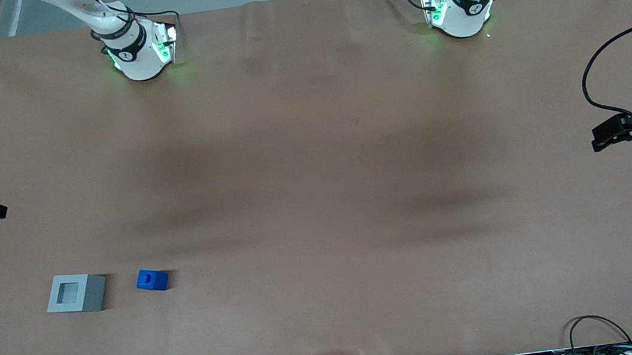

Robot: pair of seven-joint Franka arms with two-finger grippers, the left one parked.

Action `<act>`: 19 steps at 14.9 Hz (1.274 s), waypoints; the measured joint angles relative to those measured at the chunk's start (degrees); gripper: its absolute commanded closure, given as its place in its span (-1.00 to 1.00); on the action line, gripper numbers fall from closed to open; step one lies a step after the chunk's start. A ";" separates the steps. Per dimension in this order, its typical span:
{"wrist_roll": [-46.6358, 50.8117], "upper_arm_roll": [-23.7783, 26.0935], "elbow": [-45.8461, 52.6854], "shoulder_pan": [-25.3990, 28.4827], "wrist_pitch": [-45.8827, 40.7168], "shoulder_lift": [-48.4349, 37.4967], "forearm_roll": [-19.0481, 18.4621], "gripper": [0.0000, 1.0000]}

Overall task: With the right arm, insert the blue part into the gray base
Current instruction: 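Move the open right gripper down over the blue block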

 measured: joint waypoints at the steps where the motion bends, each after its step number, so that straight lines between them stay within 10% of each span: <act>1: 0.00 0.01 0.00 0.00 0.00 0.00 0.00 -1.00; 19: 0.03 0.75 -1.45 1.85 7.04 5.50 1.39 -1.00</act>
